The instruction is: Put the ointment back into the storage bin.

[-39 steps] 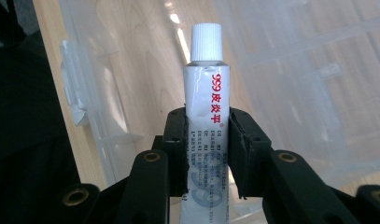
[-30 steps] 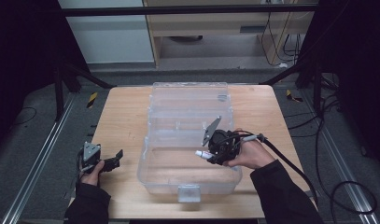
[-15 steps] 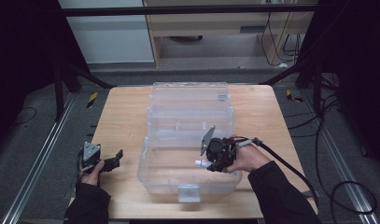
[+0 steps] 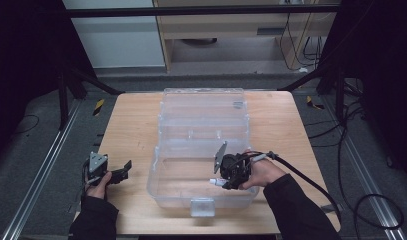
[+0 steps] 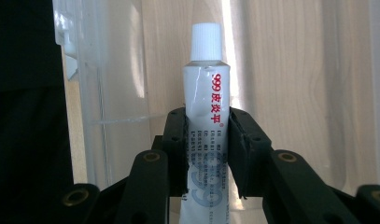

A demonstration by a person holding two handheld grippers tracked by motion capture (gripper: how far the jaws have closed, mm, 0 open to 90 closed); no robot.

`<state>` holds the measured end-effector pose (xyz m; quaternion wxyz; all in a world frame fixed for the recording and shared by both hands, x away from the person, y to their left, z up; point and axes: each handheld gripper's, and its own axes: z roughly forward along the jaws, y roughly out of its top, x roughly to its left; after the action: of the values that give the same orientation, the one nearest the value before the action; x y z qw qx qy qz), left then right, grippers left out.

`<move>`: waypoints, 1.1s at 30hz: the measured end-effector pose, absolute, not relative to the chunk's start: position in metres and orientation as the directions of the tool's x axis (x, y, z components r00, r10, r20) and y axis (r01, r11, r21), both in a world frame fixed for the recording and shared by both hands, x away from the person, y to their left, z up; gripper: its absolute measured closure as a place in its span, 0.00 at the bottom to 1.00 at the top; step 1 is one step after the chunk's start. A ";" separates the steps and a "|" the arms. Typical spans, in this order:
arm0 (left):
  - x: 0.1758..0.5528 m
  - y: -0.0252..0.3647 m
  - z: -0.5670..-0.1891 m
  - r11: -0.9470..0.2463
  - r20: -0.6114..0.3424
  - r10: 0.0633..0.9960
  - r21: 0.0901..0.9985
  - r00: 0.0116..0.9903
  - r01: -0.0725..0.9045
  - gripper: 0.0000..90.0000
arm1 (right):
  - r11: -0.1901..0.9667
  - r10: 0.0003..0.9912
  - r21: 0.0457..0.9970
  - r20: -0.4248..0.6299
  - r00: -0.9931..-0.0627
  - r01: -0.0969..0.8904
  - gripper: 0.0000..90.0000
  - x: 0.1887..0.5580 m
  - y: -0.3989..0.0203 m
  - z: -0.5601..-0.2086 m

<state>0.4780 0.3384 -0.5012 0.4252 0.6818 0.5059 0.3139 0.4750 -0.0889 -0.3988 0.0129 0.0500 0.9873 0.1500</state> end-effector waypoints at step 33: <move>0.478 0.339 -0.501 -0.127 -0.002 0.957 0.897 0.292 0.423 0.02 | 0.979 0.062 0.195 0.002 -0.998 0.062 0.77 0.480 -0.074 -0.436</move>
<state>0.4781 0.3387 -0.5012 0.4252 0.6819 0.5058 0.3136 0.4799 -0.0743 -0.4360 0.0019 0.0311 0.9947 0.0981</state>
